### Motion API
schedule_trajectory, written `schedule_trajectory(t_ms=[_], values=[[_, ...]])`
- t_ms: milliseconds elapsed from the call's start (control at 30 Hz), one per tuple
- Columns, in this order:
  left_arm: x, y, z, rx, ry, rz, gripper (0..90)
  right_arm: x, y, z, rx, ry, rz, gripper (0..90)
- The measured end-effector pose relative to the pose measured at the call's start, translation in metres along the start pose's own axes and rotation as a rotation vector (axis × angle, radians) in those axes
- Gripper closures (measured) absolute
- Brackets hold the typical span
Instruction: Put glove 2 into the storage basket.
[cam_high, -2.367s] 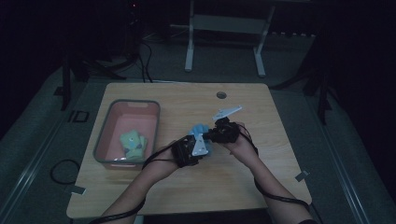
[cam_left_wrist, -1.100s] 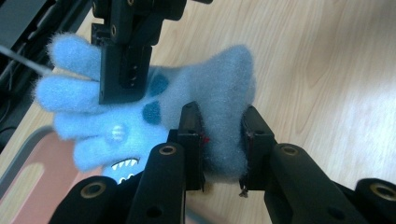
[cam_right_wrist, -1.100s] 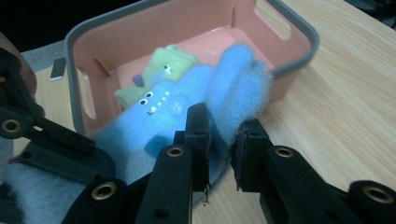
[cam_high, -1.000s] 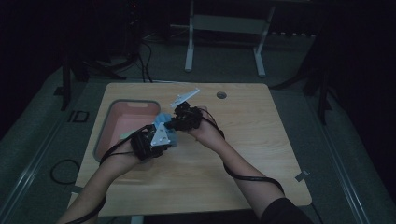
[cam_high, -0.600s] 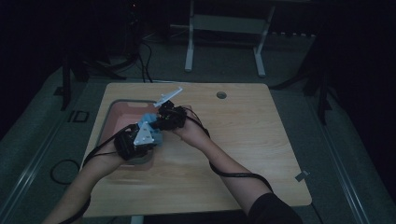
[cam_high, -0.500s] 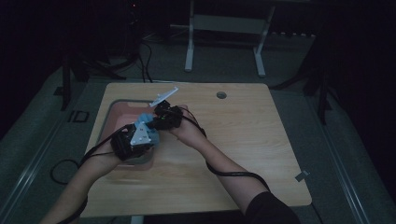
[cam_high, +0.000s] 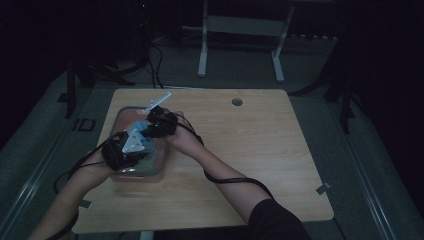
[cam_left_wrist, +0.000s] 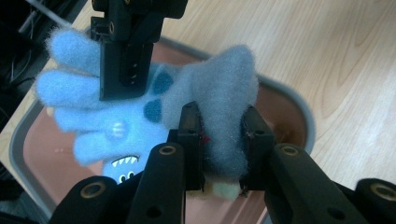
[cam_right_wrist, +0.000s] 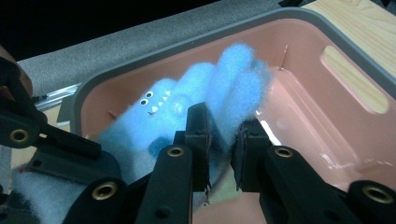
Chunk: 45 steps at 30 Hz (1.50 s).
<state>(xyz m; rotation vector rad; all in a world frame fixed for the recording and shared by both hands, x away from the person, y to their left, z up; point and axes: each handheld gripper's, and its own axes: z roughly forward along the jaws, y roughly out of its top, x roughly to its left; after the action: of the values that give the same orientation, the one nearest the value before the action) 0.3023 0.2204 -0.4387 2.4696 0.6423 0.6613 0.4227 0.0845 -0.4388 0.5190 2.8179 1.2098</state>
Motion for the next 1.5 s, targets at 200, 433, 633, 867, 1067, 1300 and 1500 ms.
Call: schedule_trajectory(t_ms=[200, 433, 633, 867, 1067, 1300, 1500], values=[[0.003, -0.014, 0.01, 0.02, -0.002, -0.023, 75.0, 0.0, 0.0, 0.018, 0.015, 0.004, 0.019, 78.6], [0.006, -0.025, 0.025, 0.036, -0.014, -0.04, 74.8, -0.006, -0.004, 0.037, 0.051, -0.004, 0.028, 78.6], [0.005, -0.027, 0.043, 0.073, -0.041, -0.045, 74.3, -0.011, -0.012, 0.052, 0.104, -0.023, 0.03, 78.4], [0.003, -0.028, 0.052, 0.11, -0.037, -0.043, 70.8, -0.013, -0.015, 0.059, 0.135, -0.007, 0.053, 73.8], [0.002, -0.028, 0.054, 0.11, -0.016, -0.045, 61.3, -0.015, -0.016, 0.055, 0.127, -0.008, 0.057, 62.9], [0.004, -0.023, 0.044, 0.087, 0.013, -0.093, 40.6, -0.017, -0.019, 0.038, 0.089, 0.001, 0.054, 59.1], [0.008, -0.018, 0.036, 0.053, 0.022, -0.158, 21.0, -0.015, -0.019, 0.019, 0.058, 0.0, 0.038, 56.5]])
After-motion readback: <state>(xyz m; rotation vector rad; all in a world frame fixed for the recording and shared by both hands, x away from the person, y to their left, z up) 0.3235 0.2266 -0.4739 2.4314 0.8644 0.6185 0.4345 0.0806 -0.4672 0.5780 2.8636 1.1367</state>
